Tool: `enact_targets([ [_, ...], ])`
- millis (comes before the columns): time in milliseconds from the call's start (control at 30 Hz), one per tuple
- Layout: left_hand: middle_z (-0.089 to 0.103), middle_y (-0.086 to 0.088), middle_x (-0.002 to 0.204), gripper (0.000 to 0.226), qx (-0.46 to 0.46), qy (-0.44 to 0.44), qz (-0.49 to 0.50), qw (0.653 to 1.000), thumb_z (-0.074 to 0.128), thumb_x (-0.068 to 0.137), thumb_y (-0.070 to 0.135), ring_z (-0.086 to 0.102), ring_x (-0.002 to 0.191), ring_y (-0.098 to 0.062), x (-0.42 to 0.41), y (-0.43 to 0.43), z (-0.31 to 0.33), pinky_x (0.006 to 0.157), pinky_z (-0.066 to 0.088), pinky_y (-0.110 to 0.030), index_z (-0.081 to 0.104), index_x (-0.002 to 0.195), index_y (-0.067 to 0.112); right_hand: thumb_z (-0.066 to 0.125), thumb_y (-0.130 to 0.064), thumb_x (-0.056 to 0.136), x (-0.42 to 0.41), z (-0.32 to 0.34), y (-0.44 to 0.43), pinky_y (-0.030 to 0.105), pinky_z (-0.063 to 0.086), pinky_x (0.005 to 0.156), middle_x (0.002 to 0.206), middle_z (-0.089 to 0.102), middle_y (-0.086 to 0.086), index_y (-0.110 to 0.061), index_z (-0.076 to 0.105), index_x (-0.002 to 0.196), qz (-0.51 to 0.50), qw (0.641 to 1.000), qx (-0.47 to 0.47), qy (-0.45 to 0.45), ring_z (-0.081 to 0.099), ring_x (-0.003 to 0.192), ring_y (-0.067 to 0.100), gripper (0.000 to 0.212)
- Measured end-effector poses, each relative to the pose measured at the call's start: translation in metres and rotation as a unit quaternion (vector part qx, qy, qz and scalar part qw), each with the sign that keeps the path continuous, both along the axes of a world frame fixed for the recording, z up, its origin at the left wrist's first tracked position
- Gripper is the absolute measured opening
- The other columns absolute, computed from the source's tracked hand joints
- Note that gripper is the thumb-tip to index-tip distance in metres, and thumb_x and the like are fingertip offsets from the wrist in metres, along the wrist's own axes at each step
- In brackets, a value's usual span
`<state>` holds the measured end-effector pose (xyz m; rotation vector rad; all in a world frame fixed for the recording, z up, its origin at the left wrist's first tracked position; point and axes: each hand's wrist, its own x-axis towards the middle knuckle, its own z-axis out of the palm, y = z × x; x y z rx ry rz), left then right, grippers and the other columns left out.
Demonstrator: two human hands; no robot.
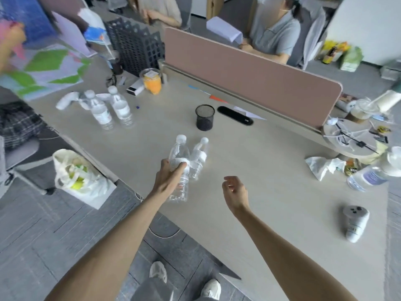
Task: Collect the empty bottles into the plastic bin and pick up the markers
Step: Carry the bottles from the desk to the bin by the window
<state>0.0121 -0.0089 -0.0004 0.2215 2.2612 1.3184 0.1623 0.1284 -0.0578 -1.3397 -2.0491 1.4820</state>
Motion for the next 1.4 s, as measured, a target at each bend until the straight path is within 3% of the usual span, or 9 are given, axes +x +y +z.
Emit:
enact_targets([
  [133, 0.061, -0.004, 0.097, 0.042, 0.000, 0.000, 0.021, 1.000, 0.061, 0.085, 0.043, 0.057, 0.076, -0.010, -0.020, -0.020, 0.000, 0.055, 0.042, -0.025, 0.045, 0.115, 0.018, 0.054, -0.014, 0.092, -0.029, 0.003, -0.007, 0.024, 0.040, 0.071, 0.096, 0.066, 0.001, -0.010, 0.064, 0.117, 0.020, 1.000, 0.006, -0.014, 0.060, 0.083, 0.018, 0.027],
  [233, 0.061, -0.003, 0.097, 0.042, 0.014, -0.004, 0.032, 0.999, 0.063, 0.085, 0.042, 0.059, 0.077, -0.010, -0.040, -0.030, -0.003, 0.058, 0.049, -0.027, 0.044, 0.115, 0.018, 0.057, -0.023, 0.093, -0.061, 0.004, -0.004, 0.028, 0.044, 0.076, 0.113, 0.067, 0.008, -0.013, 0.057, 0.125, 0.021, 0.999, 0.016, -0.030, 0.060, 0.087, 0.020, 0.034],
  [367, 0.059, 0.001, 0.094, 0.044, 0.027, -0.023, 0.051, 0.998, 0.067, 0.084, 0.043, 0.059, 0.074, -0.007, -0.078, -0.042, -0.014, 0.049, 0.048, -0.016, 0.044, 0.114, 0.021, 0.058, -0.042, 0.092, -0.111, 0.006, -0.003, 0.037, 0.044, 0.094, 0.137, 0.051, 0.012, -0.016, 0.040, 0.144, -0.003, 0.997, -0.008, -0.073, 0.056, 0.116, 0.030, 0.061],
  [467, 0.062, 0.001, 0.097, 0.050, 0.033, -0.036, 0.059, 0.997, 0.073, 0.079, 0.044, 0.063, 0.075, -0.009, -0.111, -0.047, -0.026, 0.047, 0.047, -0.014, 0.046, 0.114, 0.022, 0.061, -0.050, 0.087, -0.145, 0.002, -0.003, 0.043, 0.043, 0.097, 0.145, 0.036, 0.014, -0.018, 0.027, 0.151, -0.014, 0.993, -0.034, -0.108, 0.051, 0.123, 0.036, 0.080],
  [667, 0.062, 0.001, 0.098, 0.059, 0.021, -0.069, 0.037, 0.997, 0.076, 0.071, 0.051, 0.067, 0.086, -0.019, -0.166, -0.039, -0.049, 0.076, 0.060, -0.038, 0.046, 0.114, 0.024, 0.073, -0.055, 0.073, -0.200, -0.018, -0.003, 0.052, 0.044, 0.101, 0.138, 0.037, 0.017, -0.018, 0.027, 0.144, -0.029, 0.981, -0.061, -0.179, 0.048, 0.122, 0.040, 0.093],
  [900, 0.064, 0.002, 0.101, 0.065, 0.017, -0.096, 0.016, 0.995, 0.075, 0.065, 0.056, 0.068, 0.090, -0.020, -0.203, -0.019, -0.074, 0.081, 0.059, -0.042, 0.047, 0.115, 0.027, 0.079, -0.053, 0.066, -0.234, -0.046, -0.008, 0.048, 0.045, 0.093, 0.132, 0.044, 0.018, -0.014, 0.024, 0.142, -0.074, 0.961, -0.029, -0.264, 0.049, 0.123, 0.039, 0.101],
  [1133, 0.064, -0.001, 0.104, 0.066, -0.007, -0.095, -0.039, 0.995, 0.076, 0.066, 0.050, 0.067, 0.090, -0.020, -0.217, -0.007, -0.079, 0.080, 0.059, -0.040, 0.046, 0.120, 0.027, 0.074, -0.035, 0.070, -0.235, -0.054, -0.009, 0.044, 0.048, 0.095, 0.126, 0.052, 0.015, -0.013, 0.035, 0.133, -0.084, 0.974, -0.070, -0.201, 0.053, 0.114, 0.037, 0.078],
  [1267, 0.063, -0.002, 0.108, 0.062, -0.006, -0.113, -0.072, 0.991, 0.078, 0.071, 0.042, 0.068, 0.087, -0.018, -0.213, 0.010, -0.074, 0.052, 0.055, -0.023, 0.046, 0.120, 0.023, 0.063, -0.053, 0.059, -0.215, -0.040, -0.010, 0.043, 0.054, 0.083, 0.106, 0.062, 0.007, -0.018, 0.046, 0.120, -0.125, 0.982, -0.066, -0.126, 0.060, 0.095, 0.031, 0.073],
  [1400, 0.061, -0.004, 0.112, 0.064, -0.011, -0.114, -0.136, 0.984, 0.075, 0.074, 0.041, 0.066, 0.091, -0.019, -0.186, 0.042, -0.064, 0.042, 0.048, -0.016, 0.044, 0.126, 0.022, 0.063, -0.056, 0.060, -0.178, -0.029, -0.001, 0.047, 0.058, 0.081, 0.099, 0.066, 0.002, -0.023, 0.046, 0.124, -0.182, 0.979, -0.077, -0.058, 0.066, 0.089, 0.025, 0.074],
])
